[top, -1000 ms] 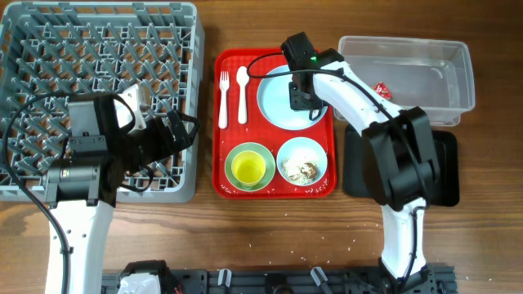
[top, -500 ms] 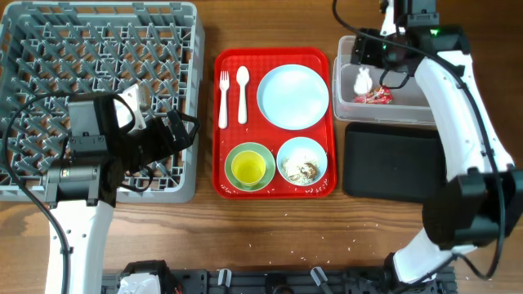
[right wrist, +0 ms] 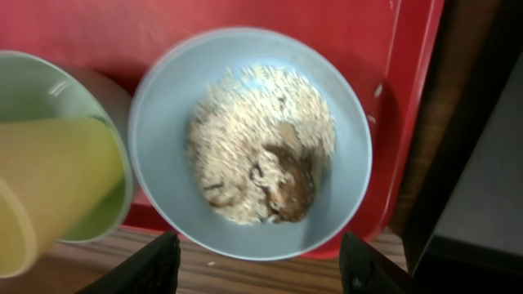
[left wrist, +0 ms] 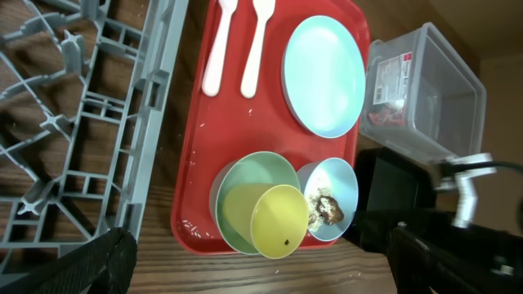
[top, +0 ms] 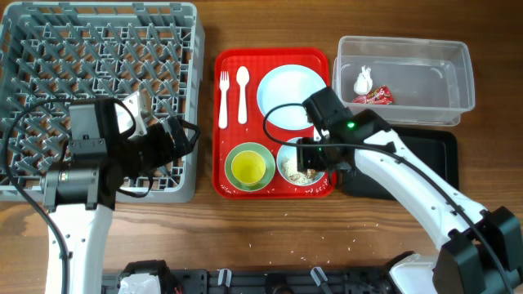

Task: Sort waste into correct bins and load items into the dishwasher rack
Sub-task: 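Grasp the yellow cup from the green bowl with the right gripper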

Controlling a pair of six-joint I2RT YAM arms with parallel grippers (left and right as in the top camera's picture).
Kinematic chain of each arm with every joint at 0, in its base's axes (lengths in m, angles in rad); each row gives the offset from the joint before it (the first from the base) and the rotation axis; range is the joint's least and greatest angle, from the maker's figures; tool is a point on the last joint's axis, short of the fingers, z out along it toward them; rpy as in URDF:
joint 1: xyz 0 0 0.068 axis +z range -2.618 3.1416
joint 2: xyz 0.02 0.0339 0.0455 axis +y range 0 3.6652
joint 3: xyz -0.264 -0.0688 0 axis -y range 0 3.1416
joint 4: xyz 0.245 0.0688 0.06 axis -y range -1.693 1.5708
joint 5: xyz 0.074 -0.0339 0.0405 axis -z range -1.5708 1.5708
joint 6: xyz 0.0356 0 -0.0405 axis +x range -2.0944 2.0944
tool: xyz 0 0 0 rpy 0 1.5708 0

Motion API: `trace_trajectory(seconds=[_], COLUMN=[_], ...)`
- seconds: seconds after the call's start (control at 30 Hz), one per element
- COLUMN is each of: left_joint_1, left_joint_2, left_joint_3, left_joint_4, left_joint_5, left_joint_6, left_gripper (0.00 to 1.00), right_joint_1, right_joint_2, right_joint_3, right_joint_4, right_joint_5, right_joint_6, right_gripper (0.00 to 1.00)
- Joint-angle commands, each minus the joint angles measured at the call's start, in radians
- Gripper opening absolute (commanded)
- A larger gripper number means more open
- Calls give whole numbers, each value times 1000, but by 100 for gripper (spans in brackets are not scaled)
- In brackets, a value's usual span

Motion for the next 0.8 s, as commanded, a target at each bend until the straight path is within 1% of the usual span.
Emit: trace_trajectory(seconds=[0.0,0.03,0.07,0.13,0.17,0.23,0.27,0.3,0.33,0.4,0.43,0.5,0.53,0.63,0.67,0.73,0.77], left_joint_1=[6,6,6,6,6,6,6,6,6,6,6,6,6,6,6,6,6], left_joint_2=[-97,-122,-182,-242,-267,-301,-310,-315,-315,-315,-314,-314,-314,-313,-313,-313,-313], left_joint_3=[25,32,43,43,43,43,43,43,43,45,56,76,97,109,109,109,109], left_joint_4=[-3,-4,-6,-24,-51,-112,-130,-140,-140,-136,-137,-138,-145,-148,-161,-191,-196], left_joint_5=[35,35,35,35,32,-23,-45,-61,-74,-144,-237,-240,-240,-240,-240,-240,-245], left_joint_6=[79,86,105,116,130,130,130,130,127,107,14,13,13,13,13,14,24], left_gripper=[100,99,98,89,88,90,92,94,94,98,99,100,100,100,100,100,100], right_joint_1=[5,5,5,5,5,5,5,8,17,54,99,157,183,198,198,198,198], right_joint_2=[-8,-8,-8,-8,-13,-48,-66,-79,-76,-58,-49,-45,-45,-45,-39,3,23], right_joint_3=[-60,-60,-60,-60,-60,-55,-53,-53,-54,-54,-54,-50,-37,7,40,162,191], right_joint_4=[64,74,100,127,144,166,181,202,218,241,245,235,214,206,172,36,20], right_joint_5=[19,5,-76,-174,-271,-381,-407,-415,-410,-350,-290,-164,-59,-51,-51,-40,-39], right_joint_6=[6,-22,-80,-115,-150,-171,-166,-131,-116,-69,-66,-50,-27,-46,-65,-103,-95], right_gripper=[62,61,62,60,55,54,55,56,56,55,55,55,56,55,56,57,58])
